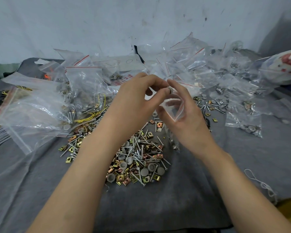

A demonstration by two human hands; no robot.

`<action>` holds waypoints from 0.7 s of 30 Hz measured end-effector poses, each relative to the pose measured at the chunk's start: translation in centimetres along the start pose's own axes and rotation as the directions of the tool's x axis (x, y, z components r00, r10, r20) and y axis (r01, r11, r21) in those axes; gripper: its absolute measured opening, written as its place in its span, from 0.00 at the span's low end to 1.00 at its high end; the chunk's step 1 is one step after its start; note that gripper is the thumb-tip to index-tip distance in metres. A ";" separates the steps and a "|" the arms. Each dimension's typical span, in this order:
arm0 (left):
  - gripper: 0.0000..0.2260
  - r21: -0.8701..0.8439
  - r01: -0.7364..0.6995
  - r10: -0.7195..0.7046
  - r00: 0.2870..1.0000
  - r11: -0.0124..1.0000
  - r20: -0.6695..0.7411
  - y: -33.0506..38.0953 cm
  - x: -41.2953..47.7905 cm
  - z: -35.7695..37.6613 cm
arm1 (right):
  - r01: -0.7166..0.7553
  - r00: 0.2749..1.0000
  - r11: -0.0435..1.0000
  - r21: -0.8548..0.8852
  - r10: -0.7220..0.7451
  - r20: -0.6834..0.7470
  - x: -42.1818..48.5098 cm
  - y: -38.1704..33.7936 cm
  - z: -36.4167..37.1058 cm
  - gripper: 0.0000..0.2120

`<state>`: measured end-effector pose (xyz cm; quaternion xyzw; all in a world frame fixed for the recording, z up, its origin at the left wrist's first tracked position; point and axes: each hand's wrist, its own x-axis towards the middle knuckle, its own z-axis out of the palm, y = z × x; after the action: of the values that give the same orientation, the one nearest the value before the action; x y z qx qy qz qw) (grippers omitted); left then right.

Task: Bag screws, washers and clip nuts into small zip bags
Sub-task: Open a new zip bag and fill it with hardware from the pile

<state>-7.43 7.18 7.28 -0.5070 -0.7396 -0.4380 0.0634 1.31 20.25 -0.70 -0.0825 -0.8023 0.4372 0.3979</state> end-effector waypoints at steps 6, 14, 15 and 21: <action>0.09 -0.021 0.007 -0.007 1.000 1.000 -0.008 -0.2 -0.3 -0.2 | -0.006 1.000 0.999 0.045 0.006 0.008 0.0 -0.3 0.0 0.30; 0.11 -0.092 0.126 -0.129 0.991 0.988 -0.028 -1.5 -0.8 -0.9 | -0.066 0.997 0.990 0.127 0.069 -0.022 0.1 -1.9 -0.6 0.29; 0.11 -0.116 0.157 -0.159 0.987 0.981 -0.005 -1.7 -0.9 -0.8 | -0.069 0.997 0.987 0.148 0.073 -0.023 0.2 -2.2 -0.8 0.29; 0.09 -0.240 0.302 -0.282 0.953 0.923 0.114 -2.6 -1.7 0.3 | -0.067 0.997 0.958 0.279 0.071 -0.004 0.7 -4.6 -1.8 0.26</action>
<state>-8.57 5.94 4.65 -0.4118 -0.7463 -0.5139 -0.0968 3.10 18.93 3.76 -0.0568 -0.7268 0.5587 0.3955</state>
